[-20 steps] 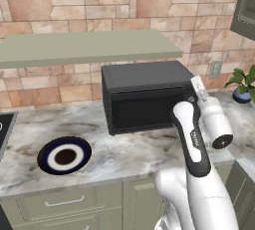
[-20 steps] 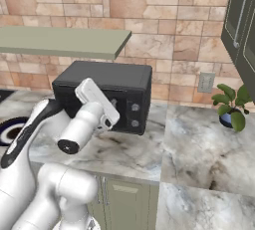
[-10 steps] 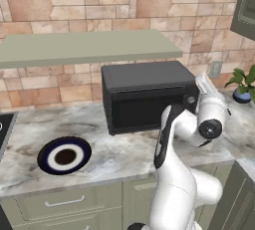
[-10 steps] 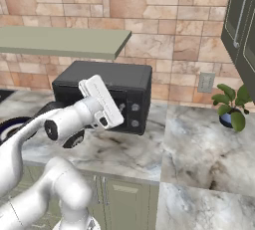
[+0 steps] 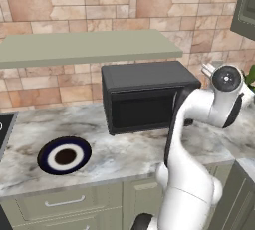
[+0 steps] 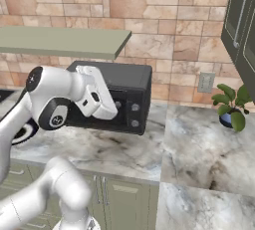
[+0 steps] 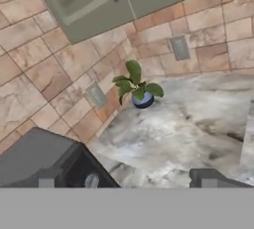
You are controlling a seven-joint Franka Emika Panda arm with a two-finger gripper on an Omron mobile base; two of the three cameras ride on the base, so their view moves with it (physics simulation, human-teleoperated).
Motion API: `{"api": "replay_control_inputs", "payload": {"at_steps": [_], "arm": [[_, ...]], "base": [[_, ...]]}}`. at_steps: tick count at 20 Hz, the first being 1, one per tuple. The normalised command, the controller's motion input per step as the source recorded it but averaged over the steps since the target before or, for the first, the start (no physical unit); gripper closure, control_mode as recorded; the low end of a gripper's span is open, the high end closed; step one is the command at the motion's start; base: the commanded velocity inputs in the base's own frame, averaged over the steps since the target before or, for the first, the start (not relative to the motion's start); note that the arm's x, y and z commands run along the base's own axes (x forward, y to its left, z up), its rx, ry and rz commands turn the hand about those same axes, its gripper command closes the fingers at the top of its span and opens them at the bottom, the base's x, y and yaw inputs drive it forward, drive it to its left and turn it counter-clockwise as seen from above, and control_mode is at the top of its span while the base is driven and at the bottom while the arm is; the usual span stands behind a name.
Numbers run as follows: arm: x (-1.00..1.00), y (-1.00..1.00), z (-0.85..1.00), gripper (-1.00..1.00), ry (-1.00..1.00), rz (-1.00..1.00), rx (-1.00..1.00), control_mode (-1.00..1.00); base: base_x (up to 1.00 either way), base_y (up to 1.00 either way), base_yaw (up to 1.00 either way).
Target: Pull the toaster oven rack outwards. Pick up the baguette from the plate and place it on the toaster oven rack. Close the toaster oven door fully and set the temperature to the lowest setting.
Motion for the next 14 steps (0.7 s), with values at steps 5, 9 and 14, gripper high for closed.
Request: {"api": "replay_control_inputs", "payload": {"at_steps": [5,9,14], "arm": [[-0.11,0.00,-0.69,-1.00,0.17,0.40,0.01,-1.00],[0.00,-0.09,-0.58,-1.00,0.03,0.46,0.06,-1.00],[0.00,0.00,-0.08,-1.00,0.00,0.01,0.00,-1.00]], "base": [[0.00,0.00,0.00],[0.00,0.00,0.00],[0.00,0.00,0.00]]}}
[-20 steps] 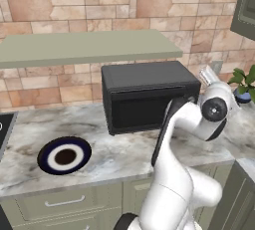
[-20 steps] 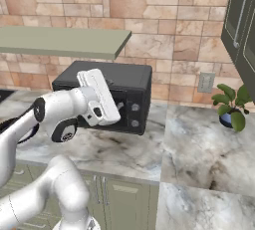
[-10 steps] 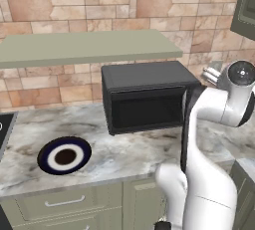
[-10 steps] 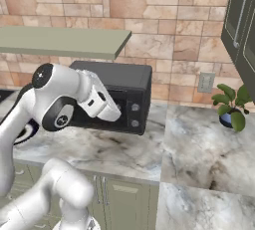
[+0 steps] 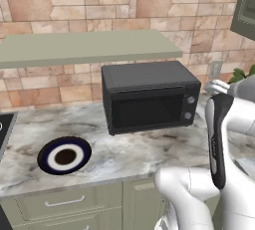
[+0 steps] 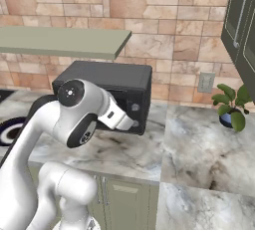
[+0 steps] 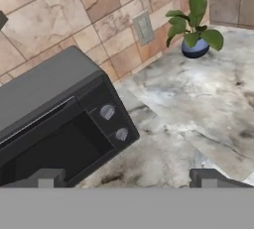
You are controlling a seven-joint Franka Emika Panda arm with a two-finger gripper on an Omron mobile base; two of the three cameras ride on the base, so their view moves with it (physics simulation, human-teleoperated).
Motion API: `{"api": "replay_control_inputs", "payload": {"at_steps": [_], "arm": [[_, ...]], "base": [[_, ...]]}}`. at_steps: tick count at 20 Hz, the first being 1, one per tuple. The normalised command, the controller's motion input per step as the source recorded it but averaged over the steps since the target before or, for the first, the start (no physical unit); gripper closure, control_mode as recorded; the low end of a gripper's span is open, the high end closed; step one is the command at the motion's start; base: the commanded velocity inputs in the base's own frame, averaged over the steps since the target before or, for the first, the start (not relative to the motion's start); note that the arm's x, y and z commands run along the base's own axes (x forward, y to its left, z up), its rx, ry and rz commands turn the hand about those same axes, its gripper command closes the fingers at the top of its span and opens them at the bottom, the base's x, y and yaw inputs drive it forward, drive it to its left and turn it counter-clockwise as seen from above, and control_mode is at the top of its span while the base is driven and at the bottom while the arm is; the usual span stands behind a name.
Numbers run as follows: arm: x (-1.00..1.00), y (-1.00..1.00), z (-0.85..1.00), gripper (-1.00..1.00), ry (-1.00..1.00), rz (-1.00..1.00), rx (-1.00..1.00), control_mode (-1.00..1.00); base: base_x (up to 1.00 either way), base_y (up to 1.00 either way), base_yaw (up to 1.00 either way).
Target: Pull the toaster oven rack outwards. Pick up the baguette from the plate and place it on the toaster oven rack. Close the toaster oven door fully and set the temperature to the lowest setting.
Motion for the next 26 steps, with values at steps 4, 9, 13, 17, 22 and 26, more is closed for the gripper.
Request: {"api": "replay_control_inputs", "payload": {"at_steps": [4,9,13,17,22,26], "arm": [[0.00,0.00,0.00,-1.00,0.00,0.00,0.00,-1.00],[0.00,0.00,-0.04,-1.00,0.00,0.02,0.00,-1.00],[0.00,0.00,-0.05,-1.00,0.00,0.01,0.00,-1.00],[0.03,0.00,0.00,-1.00,0.00,0.00,0.00,-1.00],[0.01,0.00,0.00,-1.00,0.00,0.00,0.00,-1.00],[0.01,0.00,0.00,-1.00,0.00,0.00,0.00,-1.00]], "base": [[0.00,0.00,0.00],[0.00,0.00,0.00],[0.00,0.00,0.00],[0.00,0.00,0.00],[0.00,0.00,0.00],[0.00,0.00,0.00]]}}
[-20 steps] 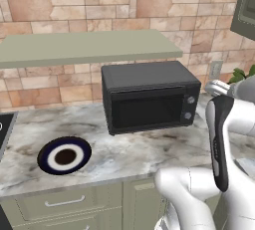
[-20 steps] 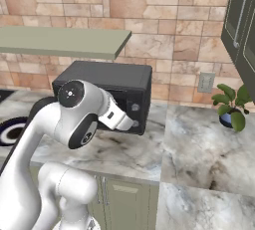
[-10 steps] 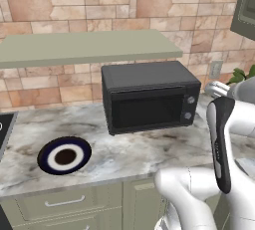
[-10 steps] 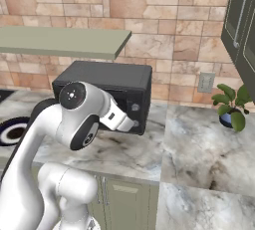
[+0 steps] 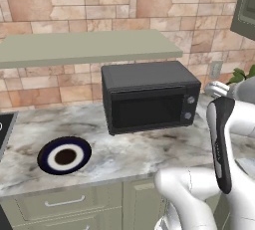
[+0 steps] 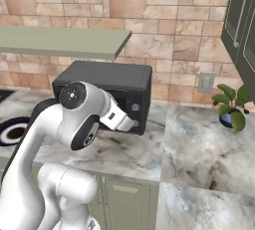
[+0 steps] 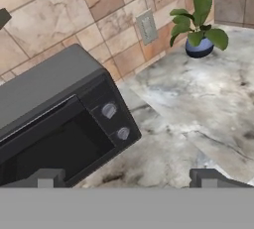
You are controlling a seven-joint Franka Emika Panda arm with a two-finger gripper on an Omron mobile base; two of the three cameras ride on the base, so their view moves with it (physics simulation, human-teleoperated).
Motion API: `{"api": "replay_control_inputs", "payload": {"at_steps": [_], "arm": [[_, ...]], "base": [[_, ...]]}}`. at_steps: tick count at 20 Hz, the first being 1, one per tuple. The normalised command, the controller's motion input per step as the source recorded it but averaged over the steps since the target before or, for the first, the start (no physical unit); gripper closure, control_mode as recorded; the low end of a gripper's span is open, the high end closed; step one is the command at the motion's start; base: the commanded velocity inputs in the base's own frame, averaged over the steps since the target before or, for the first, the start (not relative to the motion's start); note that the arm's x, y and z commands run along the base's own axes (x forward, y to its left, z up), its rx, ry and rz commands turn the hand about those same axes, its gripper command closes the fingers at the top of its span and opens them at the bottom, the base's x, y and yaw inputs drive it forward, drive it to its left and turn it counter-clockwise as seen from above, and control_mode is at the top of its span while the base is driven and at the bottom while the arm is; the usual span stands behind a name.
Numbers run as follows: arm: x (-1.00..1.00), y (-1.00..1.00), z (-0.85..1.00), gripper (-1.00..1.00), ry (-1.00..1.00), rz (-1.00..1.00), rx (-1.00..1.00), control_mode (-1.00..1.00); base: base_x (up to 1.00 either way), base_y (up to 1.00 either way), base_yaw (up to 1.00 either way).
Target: Pull the toaster oven rack outwards. Pick up the baguette from the plate and place it on the toaster oven rack. Close the toaster oven door fully and set the temperature to the lowest setting.
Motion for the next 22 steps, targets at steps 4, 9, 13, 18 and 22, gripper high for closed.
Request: {"api": "replay_control_inputs", "payload": {"at_steps": [4,9,13,18,22], "arm": [[0.05,0.00,0.00,-1.00,0.00,0.00,0.00,-1.00],[0.10,-0.02,-0.01,-1.00,0.00,0.00,0.00,-1.00],[0.00,-0.15,-0.04,-1.00,-0.03,0.06,0.00,-1.00],[0.03,-0.15,0.00,-1.00,-0.01,0.04,0.00,-1.00],[0.05,-0.10,-0.01,-1.00,-0.02,0.06,0.00,-1.00]], "base": [[0.00,0.00,0.00],[0.00,0.00,0.00],[0.00,0.00,0.00],[0.00,0.00,0.00],[0.00,0.00,0.00]]}}
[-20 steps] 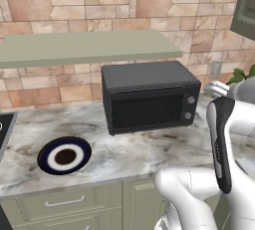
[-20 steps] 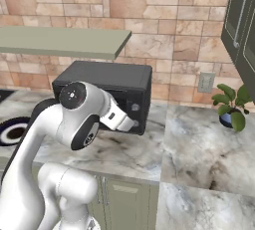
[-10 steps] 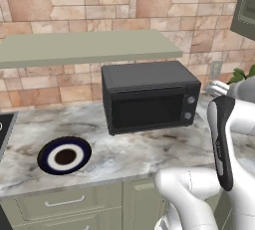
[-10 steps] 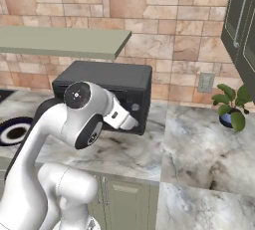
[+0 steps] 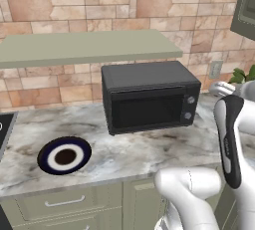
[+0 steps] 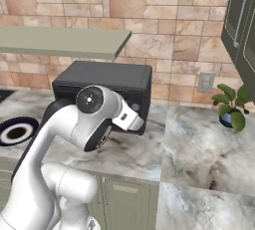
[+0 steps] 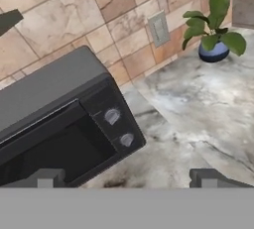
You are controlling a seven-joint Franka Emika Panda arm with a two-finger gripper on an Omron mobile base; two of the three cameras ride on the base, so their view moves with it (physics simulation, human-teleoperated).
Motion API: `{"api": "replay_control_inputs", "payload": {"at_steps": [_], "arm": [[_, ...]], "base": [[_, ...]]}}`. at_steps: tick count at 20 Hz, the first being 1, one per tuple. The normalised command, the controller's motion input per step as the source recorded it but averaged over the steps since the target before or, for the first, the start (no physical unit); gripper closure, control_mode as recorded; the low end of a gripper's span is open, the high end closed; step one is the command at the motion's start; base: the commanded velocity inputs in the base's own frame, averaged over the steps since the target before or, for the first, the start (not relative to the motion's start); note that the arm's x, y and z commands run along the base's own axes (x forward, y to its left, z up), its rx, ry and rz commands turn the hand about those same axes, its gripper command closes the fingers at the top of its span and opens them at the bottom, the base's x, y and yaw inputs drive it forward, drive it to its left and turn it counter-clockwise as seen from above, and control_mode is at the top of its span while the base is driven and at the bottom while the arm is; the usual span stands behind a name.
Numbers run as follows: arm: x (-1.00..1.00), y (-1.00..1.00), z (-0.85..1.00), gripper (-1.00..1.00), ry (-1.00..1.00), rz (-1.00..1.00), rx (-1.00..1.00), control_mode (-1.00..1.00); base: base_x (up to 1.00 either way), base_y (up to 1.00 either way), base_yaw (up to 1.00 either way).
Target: Pull the toaster oven rack outwards. Pick up the baguette from the plate and place it on the toaster oven rack. Close the toaster oven door fully and set the temperature to the lowest setting.
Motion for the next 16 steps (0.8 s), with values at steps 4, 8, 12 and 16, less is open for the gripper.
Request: {"api": "replay_control_inputs", "payload": {"at_steps": [4,8,12,16], "arm": [[0.12,0.02,-0.11,-1.00,-0.04,0.00,0.00,-1.00],[0.16,0.04,-0.16,-1.00,-0.07,0.00,0.00,-1.00],[0.13,0.00,-0.15,-1.00,-0.08,0.04,0.03,-1.00],[0.08,0.00,-0.05,-1.00,-0.05,0.01,0.04,-1.00]], "base": [[0.00,0.00,0.00],[0.00,0.00,0.00],[0.00,0.00,0.00],[0.00,0.00,0.00]]}}
